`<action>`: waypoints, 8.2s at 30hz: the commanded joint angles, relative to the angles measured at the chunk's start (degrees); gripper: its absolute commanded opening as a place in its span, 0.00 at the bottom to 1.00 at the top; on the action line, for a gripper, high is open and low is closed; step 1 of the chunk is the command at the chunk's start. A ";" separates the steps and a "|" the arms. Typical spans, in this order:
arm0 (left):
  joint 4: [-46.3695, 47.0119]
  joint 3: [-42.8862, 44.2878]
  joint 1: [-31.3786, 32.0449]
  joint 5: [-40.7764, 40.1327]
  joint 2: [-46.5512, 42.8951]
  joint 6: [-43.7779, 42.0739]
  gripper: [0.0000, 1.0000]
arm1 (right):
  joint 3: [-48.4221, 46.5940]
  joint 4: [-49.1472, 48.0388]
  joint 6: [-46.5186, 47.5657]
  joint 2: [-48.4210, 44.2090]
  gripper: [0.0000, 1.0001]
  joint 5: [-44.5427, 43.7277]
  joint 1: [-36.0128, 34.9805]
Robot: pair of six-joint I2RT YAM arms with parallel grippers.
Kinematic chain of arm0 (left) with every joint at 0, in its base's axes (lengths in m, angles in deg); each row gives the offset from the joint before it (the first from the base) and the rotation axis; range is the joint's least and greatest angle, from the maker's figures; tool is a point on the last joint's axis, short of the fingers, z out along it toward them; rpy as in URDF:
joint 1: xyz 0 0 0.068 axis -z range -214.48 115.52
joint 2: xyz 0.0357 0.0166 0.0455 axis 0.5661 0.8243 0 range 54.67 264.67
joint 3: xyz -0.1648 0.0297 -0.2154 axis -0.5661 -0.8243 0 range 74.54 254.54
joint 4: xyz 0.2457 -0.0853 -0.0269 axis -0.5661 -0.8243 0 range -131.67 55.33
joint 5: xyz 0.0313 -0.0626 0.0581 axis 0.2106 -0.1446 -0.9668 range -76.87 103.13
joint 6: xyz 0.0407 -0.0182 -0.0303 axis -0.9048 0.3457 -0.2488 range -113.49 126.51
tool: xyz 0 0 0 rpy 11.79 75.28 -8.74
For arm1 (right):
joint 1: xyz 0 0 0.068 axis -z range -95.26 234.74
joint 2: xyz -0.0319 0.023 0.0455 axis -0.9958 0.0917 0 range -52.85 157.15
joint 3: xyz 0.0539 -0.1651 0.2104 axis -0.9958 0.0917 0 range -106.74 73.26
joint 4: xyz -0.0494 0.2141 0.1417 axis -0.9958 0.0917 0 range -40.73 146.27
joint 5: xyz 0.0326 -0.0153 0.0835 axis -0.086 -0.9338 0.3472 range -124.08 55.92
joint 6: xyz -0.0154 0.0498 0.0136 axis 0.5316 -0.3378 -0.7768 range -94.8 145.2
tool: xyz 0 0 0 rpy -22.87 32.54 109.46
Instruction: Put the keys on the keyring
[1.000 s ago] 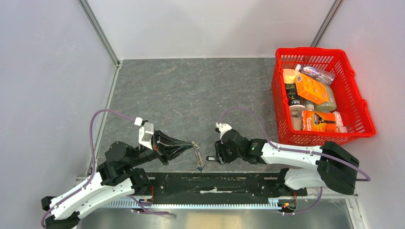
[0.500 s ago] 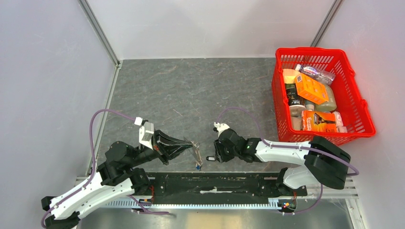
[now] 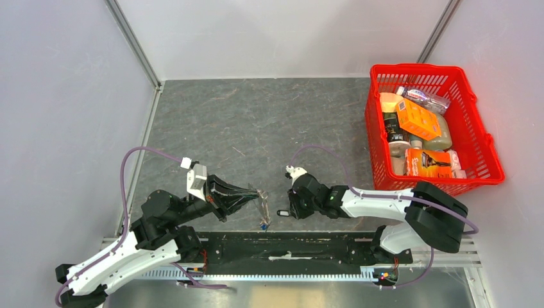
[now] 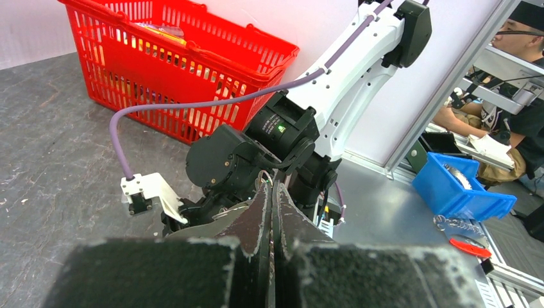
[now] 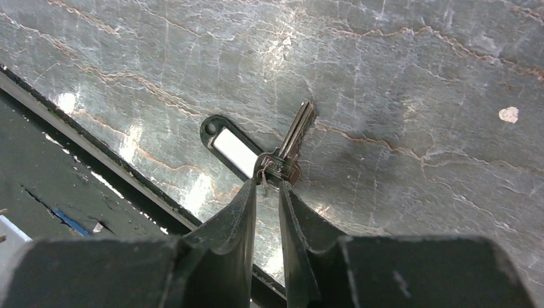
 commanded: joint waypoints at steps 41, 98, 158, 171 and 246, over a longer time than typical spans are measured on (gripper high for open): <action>3.81 2.54 -0.17 -0.57 2.33 -1.59 0.02 | -22.80 31.97 19.50 -27.47 0.00 20.84 0.15; 5.31 -1.27 -0.17 -7.12 -1.40 -4.89 0.02 | -49.78 23.68 14.60 -7.17 0.00 19.43 0.14; 10.75 -0.88 -0.10 8.17 0.53 -3.51 0.02 | -41.67 33.29 21.28 -14.13 0.00 19.06 1.24; 10.78 -0.73 -0.12 8.78 0.77 -3.20 0.02 | -21.01 19.98 13.41 -3.79 0.00 7.11 4.87; 5.60 13.41 -0.18 -21.91 15.24 10.03 0.02 | -20.67 16.56 31.77 -23.13 0.51 10.96 -1.94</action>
